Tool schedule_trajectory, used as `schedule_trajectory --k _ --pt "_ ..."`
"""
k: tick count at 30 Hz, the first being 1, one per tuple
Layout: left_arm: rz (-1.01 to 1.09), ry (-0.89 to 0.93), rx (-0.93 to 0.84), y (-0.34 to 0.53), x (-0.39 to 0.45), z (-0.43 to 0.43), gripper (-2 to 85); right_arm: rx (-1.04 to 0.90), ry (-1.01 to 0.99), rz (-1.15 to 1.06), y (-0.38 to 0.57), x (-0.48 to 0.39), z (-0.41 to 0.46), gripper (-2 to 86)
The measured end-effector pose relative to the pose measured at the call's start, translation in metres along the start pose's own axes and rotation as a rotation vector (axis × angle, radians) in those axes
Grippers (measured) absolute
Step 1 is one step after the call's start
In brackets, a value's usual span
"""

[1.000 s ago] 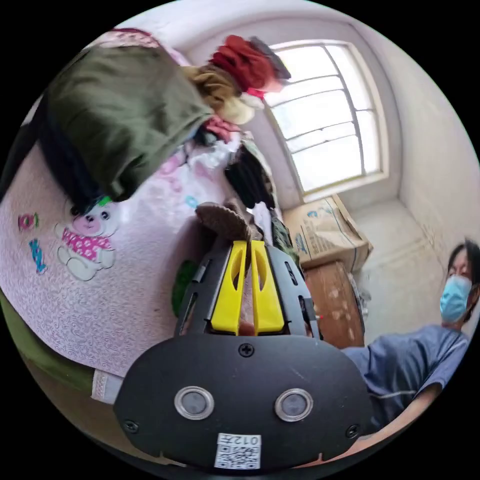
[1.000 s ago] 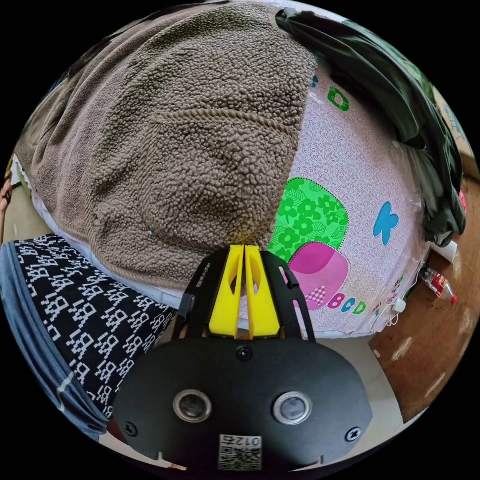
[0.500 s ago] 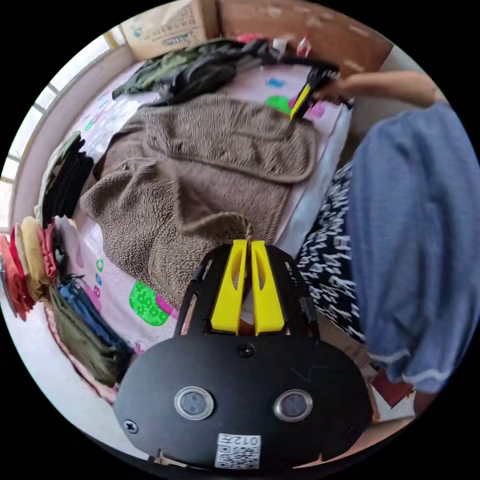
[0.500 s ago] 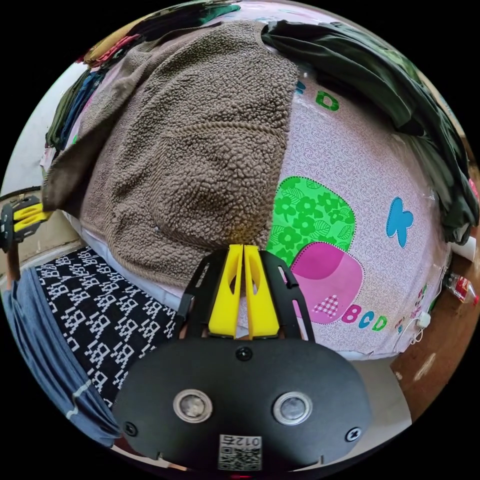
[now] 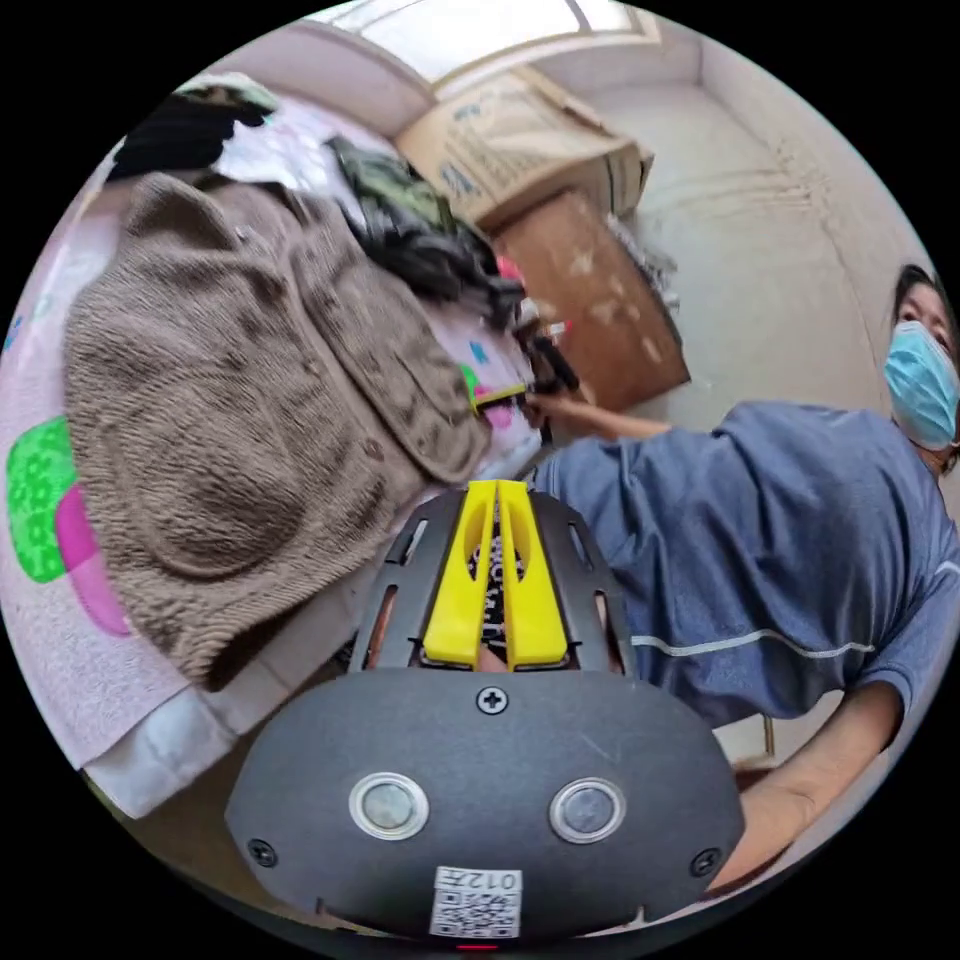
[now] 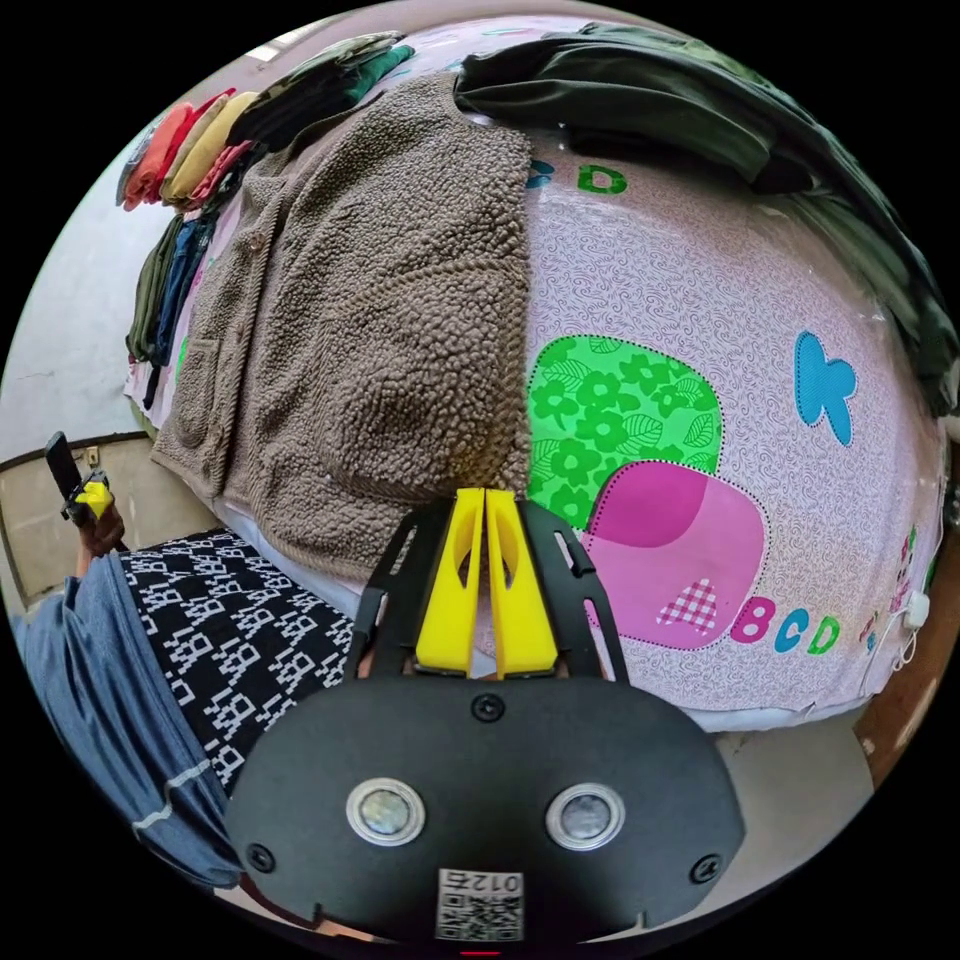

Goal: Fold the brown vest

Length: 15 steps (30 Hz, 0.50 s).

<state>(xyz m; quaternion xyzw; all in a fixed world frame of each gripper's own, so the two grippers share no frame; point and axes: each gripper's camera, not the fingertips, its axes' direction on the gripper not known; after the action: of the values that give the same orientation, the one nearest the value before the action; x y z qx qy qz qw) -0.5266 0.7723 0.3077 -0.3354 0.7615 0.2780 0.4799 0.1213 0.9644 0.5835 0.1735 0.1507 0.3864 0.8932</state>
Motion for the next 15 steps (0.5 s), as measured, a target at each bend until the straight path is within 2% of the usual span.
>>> schedule_trajectory --k 2,4,8,10,13,15 --pt "-0.075 -0.152 0.162 -0.006 -0.021 -0.030 0.0 -0.007 0.002 0.017 -0.004 0.000 0.000 0.0" --pt "-0.152 -0.297 0.217 -0.019 -0.046 -0.041 -0.1 -0.018 0.005 0.028 -0.008 -0.001 0.000 0.0" --pt "-0.314 -0.614 0.196 -0.074 -0.119 -0.046 -0.1 -0.012 0.087 0.036 -0.017 -0.012 -0.014 0.0" --pt "-0.346 -0.605 0.221 -0.098 -0.152 -0.051 -0.2 -0.019 0.130 0.029 -0.022 -0.022 -0.017 0.0" --pt "-0.348 -0.484 0.208 -0.142 -0.198 -0.047 -0.1 -0.049 0.216 0.004 -0.030 -0.040 -0.015 0.0" --pt "-0.333 -0.519 0.152 -0.168 -0.215 -0.034 -0.1 -0.093 0.254 -0.002 -0.035 -0.048 -0.009 0.0"
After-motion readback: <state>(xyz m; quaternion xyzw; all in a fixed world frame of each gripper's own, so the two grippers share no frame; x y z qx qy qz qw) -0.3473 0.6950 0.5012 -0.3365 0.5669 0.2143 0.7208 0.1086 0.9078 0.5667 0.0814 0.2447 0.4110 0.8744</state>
